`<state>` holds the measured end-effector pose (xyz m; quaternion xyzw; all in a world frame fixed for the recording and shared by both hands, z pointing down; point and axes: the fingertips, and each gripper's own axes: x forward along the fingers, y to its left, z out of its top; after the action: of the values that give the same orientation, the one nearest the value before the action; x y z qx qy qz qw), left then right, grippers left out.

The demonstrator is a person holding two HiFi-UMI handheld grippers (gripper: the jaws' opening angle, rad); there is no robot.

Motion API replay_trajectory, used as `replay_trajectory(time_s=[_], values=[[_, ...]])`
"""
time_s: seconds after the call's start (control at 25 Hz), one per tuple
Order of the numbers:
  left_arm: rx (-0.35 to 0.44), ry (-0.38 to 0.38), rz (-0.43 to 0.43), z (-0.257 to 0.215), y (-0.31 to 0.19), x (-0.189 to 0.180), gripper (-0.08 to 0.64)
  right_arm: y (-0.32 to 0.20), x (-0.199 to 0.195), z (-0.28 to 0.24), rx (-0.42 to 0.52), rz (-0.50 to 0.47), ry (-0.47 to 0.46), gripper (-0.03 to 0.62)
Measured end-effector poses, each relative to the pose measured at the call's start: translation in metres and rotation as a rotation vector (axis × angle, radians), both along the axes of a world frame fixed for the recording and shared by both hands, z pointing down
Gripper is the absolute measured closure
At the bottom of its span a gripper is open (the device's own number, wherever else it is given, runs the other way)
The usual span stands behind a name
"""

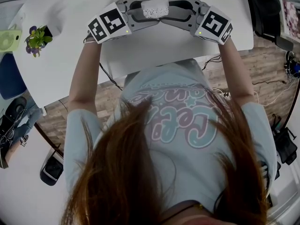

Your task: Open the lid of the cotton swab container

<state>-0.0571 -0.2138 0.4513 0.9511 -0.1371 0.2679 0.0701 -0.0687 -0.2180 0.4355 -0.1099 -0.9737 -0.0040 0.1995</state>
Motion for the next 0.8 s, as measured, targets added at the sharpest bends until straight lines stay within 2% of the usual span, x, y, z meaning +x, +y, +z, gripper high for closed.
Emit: replay_trajectory(time_s=[0.12,0.44,0.8], values=[[-0.013,-0.001,-0.031,0.001,-0.001,-0.002,0.363,0.0,0.002,-0.001,-0.01,0.001,-0.004,0.387],[0.015,-0.015,-0.101,-0.003,-0.004,-0.013,0.353,-0.001,0.001,-0.005,0.003,0.019,-0.01,0.374],[0.043,0.039,-0.2,-0.013,-0.003,-0.027,0.345,-0.004,0.007,-0.012,0.012,0.056,-0.036,0.363]])
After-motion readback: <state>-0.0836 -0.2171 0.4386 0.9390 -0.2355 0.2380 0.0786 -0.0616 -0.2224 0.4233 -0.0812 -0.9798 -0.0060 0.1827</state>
